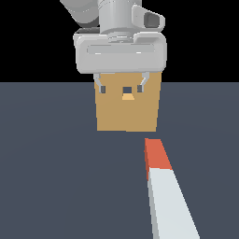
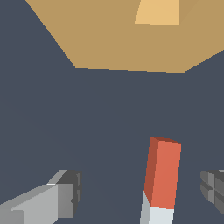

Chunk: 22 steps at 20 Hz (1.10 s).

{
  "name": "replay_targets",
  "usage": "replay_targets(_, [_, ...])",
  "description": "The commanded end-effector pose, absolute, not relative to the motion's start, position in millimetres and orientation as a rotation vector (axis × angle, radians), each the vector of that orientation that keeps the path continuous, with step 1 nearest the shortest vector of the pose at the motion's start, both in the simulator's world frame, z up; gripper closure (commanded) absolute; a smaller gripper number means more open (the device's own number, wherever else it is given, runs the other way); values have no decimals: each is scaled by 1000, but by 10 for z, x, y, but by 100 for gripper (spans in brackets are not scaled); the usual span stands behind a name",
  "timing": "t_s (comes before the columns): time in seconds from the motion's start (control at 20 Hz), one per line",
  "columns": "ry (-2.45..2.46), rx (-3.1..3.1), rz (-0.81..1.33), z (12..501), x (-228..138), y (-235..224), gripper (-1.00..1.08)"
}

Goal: Insert the peg into the horizontal hole in a box.

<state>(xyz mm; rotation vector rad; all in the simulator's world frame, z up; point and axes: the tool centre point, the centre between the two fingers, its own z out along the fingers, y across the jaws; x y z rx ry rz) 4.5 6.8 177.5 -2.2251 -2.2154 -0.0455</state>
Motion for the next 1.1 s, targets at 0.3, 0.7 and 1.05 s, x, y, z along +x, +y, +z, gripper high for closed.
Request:
replay_targets(0.3, [-2207, -2234, -42, 1705, 90, -39, -92])
replay_targets(0.7, [-2169, -2273, -29, 1413, 275, -498, -92])
replay_targets(1.05, [-2118, -2321, -13, 1048, 494, -1088, -92])
